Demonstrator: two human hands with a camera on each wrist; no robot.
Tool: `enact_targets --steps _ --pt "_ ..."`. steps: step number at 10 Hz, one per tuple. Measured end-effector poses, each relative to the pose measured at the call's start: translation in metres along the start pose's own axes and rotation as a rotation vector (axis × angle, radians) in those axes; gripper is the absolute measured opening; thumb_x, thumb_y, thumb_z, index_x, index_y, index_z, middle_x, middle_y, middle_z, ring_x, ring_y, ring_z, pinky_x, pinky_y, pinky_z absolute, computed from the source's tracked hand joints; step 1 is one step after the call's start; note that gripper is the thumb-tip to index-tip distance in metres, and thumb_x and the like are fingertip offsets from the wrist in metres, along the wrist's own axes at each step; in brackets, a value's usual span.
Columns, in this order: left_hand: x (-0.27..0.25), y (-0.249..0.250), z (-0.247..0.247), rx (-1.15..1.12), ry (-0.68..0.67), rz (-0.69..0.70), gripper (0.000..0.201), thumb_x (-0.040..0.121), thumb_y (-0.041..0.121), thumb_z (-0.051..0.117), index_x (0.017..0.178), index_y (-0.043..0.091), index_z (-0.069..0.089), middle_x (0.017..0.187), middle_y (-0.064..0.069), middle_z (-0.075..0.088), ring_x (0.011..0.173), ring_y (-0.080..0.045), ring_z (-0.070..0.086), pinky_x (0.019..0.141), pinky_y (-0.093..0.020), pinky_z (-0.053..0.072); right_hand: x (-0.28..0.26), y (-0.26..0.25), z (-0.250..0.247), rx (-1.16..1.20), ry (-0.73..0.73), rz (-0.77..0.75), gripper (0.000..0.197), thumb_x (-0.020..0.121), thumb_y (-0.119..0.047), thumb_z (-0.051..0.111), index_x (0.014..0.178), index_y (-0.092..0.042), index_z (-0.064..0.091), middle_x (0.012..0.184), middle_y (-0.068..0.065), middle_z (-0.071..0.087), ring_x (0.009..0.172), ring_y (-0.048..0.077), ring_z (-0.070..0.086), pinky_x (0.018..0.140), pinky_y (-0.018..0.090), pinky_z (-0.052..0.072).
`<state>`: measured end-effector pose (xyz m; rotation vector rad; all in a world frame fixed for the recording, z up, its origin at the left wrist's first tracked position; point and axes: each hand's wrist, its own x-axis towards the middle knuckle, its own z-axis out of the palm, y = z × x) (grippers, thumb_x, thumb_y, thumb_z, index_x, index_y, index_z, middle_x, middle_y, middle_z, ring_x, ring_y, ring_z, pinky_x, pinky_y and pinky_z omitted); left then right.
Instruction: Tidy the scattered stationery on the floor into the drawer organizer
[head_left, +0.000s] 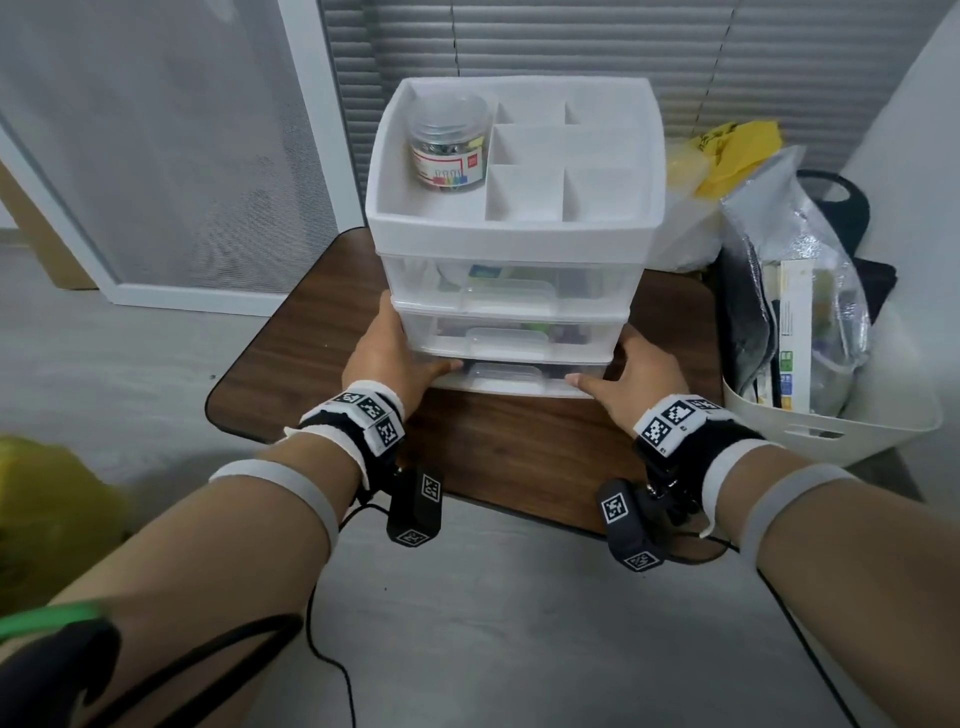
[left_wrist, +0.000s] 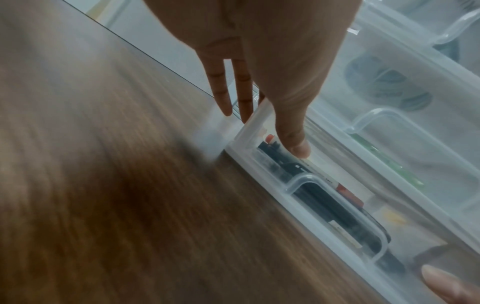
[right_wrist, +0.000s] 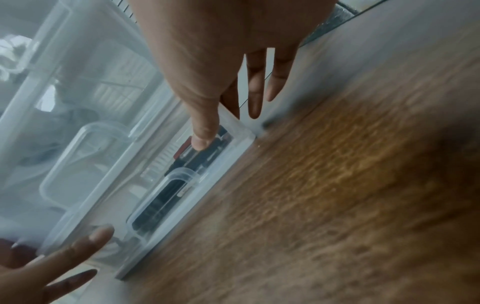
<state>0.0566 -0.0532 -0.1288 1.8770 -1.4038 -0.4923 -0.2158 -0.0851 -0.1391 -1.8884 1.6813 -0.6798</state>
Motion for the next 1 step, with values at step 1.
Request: enact_targets --steps 1 --pt "-0.0084 -0.0062 0.0014 -0.087 -0.039 -0.025 0.077 0.064 0.035 0.088 0.121 0.038 0.036 0.116 0.008 0.064 0.103 -0.017 0.065 0.091 -0.041 0.055 -0.006 0.0034 0.0019 0.001 -0.041 0.008 0.064 0.079 -0.04 0.076 0.132 -0.019 0.045 0.122 0.004 0.062 0.105 0.023 0.062 0.087 0.031 0.05"
